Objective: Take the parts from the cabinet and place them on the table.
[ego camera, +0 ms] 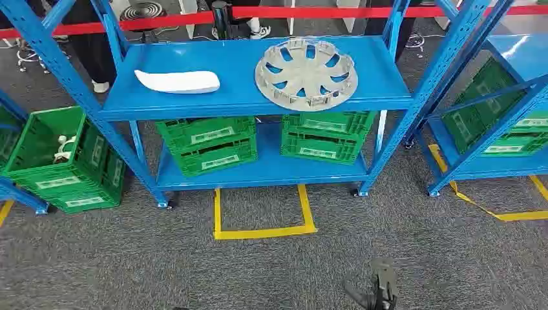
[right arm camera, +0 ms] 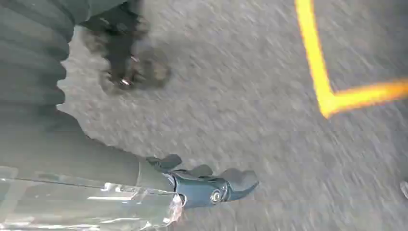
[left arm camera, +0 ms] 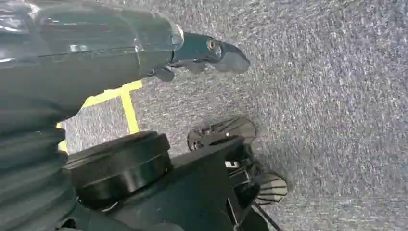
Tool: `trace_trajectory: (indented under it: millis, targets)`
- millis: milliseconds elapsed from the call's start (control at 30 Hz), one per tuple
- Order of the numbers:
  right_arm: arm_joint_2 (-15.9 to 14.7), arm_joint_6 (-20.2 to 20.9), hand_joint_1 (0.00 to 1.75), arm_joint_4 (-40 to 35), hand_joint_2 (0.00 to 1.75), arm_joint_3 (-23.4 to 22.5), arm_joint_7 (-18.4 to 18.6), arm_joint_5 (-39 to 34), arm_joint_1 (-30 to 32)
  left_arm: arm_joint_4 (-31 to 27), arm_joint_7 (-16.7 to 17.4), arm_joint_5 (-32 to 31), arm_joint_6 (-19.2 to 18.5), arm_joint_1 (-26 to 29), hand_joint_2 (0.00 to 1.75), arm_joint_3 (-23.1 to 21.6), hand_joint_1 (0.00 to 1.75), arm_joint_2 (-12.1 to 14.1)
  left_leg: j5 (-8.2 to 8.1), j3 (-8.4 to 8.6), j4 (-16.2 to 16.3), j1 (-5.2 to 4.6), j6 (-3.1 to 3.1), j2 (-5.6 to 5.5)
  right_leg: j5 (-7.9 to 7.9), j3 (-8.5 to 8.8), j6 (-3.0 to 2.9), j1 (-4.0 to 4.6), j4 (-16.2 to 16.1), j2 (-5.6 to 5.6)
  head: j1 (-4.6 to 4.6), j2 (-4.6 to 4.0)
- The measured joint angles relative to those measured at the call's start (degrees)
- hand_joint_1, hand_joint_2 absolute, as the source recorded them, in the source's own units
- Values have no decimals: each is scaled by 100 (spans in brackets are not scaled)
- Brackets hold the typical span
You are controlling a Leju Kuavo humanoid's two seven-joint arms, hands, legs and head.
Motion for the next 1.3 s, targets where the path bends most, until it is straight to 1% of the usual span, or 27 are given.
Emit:
trace_trajectory:
  millis: [67,100,133,167,200,233,267,333,367,467,633,733,900,933,1033,1100,1133,1233,1300]
  targets:
    - [-57,-77,0,-90,175,26,46,-85,19,0,0,0,-4,2,175,2,0,-4,1,0,5,-2,2,0,5,0,2,-2,0,0,2,0]
    - [-750,-962,0,-1665,175,343,448,-1150,383,2,0,-44,-42,17,175,7,0,-83,4,-19,6,-23,12,-7,8,-4,10,-31,2,-18,-15,0]
    - [-870,-1069,0,-2164,175,352,472,-1325,477,4,0,-59,-42,24,175,7,0,-90,4,-17,6,-29,12,-4,8,-3,11,-30,2,-14,-6,0]
    - [-1757,-1453,0,-5324,175,334,498,-1881,1160,15,-111,-120,-31,39,175,7,0,-131,-6,-15,16,-34,37,-16,9,-3,23,-31,-1,-14,13,0]
    - [-1827,-1460,0,-5826,175,325,462,-1943,1254,20,-147,-120,-24,43,175,7,0,-140,-6,-17,15,-34,37,-16,9,-3,23,-32,-1,-13,11,0]
    - [-1864,-1462,0,-6099,175,317,430,-1967,1262,20,-164,-118,-11,43,175,7,0,-140,-6,-12,15,-33,37,-14,9,-5,23,-29,-1,-6,7,0]
    - [-1928,-1470,0,-6452,0,290,384,-2008,1258,24,-197,-120,2,40,175,7,0,-142,-6,-3,16,-31,37,-15,10,-5,23,-26,-1,-2,-2,0]
    - [-2002,-1473,0,-6760,0,220,336,-2089,1326,26,-212,-114,15,40,175,7,0,-160,-2,-7,16,-33,43,-35,9,-1,24,-28,-1,-17,2,0]
    - [-2047,-1479,0,-7058,175,186,314,-2134,1435,26,-212,-105,22,45,175,7,0,-166,4,-17,17,-35,50,-49,10,-3,25,-30,0,-37,2,0]
    - [-2150,-1501,0,-8089,175,125,236,-2154,1502,39,-177,-68,28,58,175,7,0,-170,3,-14,17,-34,49,-44,11,-4,26,-30,1,-26,-2,0]
    - [-2247,-1556,0,-9095,175,87,218,-1955,1519,52,-105,-4,22,61,175,7,0,-175,4,-17,17,-35,50,-50,11,-3,26,-31,1,-35,7,0]
    - [-2312,-1499,0,-9709,175,127,242,-1603,1421,52,-85,42,17,60,175,7,0,-192,3,-15,17,-35,50,-38,11,-3,26,-30,1,-27,4,0]
    - [-2441,-1418,0,-10410,175,304,621,-296,1302,52,-94,68,9,59,175,7,0,-197,3,-16,17,-35,50,-39,11,-3,26,-30,1,-29,4,0]
    - [-2465,-1424,0,-10530,175,343,748,-38,1276,52,-94,68,9,59,175,7,0,-197,3,-16,17,-35,50,-38,11,-3,26,-30,1,-28,5,0]
    - [-2568,-1457,0,-10797,175,431,1281,797,1226,52,-101,68,-7,58,175,7,0,-194,3,-16,17,-34,50,-38,11,-4,26,-30,1,-29,7,0]
    - [-2629,-1473,0,-10902,175,496,1539,1105,1211,52,-101,68,-39,58,175,7,0,-188,3,-16,17,-34,50,-38,11,-3,26,-30,1,-28,7,0]
    - [-2651,-1477,0,-10936,175,526,1589,1150,1206,52,-103,68,-48,57,0,7,0,-186,3,-15,17,-34,50,-38,11,-3,26,-30,1,-28,7,0]
    - [-2699,-1499,0,-11039,175,583,1615,1118,1184,52,-114,83,-87,56,0,7,0,-186,3,-15,17,-34,50,-38,11,-4,26,-30,1,-28,7,0]
    - [-2703,-1516,0,-11076,175,625,1564,1015,1181,52,-138,103,-103,56,0,7,0,-186,3,-14,17,-34,50,-38,11,-4,26,-29,1,-28,7,0]
